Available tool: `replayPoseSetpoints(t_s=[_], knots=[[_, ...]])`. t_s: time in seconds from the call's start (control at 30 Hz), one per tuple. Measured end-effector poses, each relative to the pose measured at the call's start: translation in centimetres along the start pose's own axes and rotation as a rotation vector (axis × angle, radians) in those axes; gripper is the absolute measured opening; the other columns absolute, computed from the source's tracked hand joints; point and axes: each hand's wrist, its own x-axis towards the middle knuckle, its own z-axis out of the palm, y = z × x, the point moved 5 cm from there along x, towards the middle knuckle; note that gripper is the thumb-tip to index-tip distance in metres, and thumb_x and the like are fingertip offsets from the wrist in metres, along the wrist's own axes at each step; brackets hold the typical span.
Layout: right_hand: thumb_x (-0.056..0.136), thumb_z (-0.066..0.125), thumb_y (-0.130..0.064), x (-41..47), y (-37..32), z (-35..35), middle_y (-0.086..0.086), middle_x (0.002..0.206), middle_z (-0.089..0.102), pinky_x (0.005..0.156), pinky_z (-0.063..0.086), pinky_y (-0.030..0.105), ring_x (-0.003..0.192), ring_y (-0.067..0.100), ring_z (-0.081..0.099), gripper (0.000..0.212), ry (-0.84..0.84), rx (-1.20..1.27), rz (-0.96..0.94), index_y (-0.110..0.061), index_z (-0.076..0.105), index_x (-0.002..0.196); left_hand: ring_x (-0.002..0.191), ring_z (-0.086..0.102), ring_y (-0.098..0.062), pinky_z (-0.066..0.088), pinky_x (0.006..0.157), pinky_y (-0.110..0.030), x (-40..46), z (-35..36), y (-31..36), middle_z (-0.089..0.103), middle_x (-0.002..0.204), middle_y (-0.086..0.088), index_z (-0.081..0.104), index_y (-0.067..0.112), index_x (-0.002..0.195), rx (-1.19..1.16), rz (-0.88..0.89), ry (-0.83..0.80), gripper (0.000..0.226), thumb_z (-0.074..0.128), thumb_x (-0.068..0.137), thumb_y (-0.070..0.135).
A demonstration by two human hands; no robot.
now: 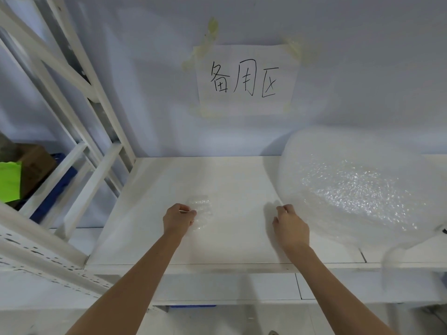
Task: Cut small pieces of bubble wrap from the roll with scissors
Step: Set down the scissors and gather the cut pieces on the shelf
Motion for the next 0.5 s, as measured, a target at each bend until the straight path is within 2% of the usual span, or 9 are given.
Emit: replayPoseSetpoints(t_s=[0.13, 0.33, 0.4, 0.5], knots=[[0.092, 0.038, -0.004, -0.07, -0.28, 0.43, 0.007, 0.124, 0.051, 0.065, 0.046, 0.034, 0.09, 0.032, 0.063, 0.035, -0.023, -0.011, -0.028, -0.009, 0.053, 0.123, 0.062, 0.063, -0.02, 0.047, 0.058, -0.024, -0.24, -0.01, 0.19, 0.072, 0.076, -0.01, 0.065, 0.011, 0.09, 0.008, 0.015, -0.01, 0.011, 0.069, 0.08, 0.014], [0.089, 0.045, -0.001, -0.67, -0.31, 0.44, 0.011, 0.145, 0.033, 0.062, 0.041, 0.032, 0.094, 0.031, 0.063, 0.045, -0.029, -0.108, -0.022, -0.012, 0.044, 0.132, 0.062, 0.064, -0.02, 0.048, 0.058, -0.024, -0.56, 0.06, -0.13, 0.072, 0.076, -0.008, 0.065, 0.011, 0.092, -0.014, 0.027, -0.032, 0.013, 0.07, 0.081, 0.015], [0.087, 0.045, 0.003, -0.73, -0.28, 0.26, 0.014, 0.134, 0.038, 0.062, 0.041, 0.033, 0.092, 0.031, 0.062, 0.042, -0.035, -0.121, 0.008, -0.009, 0.044, 0.127, 0.063, 0.064, -0.021, 0.049, 0.059, -0.025, -0.63, 0.14, -0.24, 0.071, 0.076, -0.008, 0.065, 0.011, 0.092, -0.023, 0.027, -0.037, 0.013, 0.07, 0.082, 0.015], [0.086, 0.041, 0.006, -0.47, -0.97, 0.32, 0.013, 0.119, 0.047, 0.063, 0.041, 0.034, 0.09, 0.032, 0.062, 0.037, -0.043, -0.1, -0.04, -0.005, 0.049, 0.121, 0.064, 0.065, -0.023, 0.055, 0.071, -0.033, -0.64, 0.33, -0.3, 0.071, 0.077, -0.009, 0.065, 0.009, 0.094, -0.044, 0.031, -0.05, 0.014, 0.07, 0.082, 0.014]])
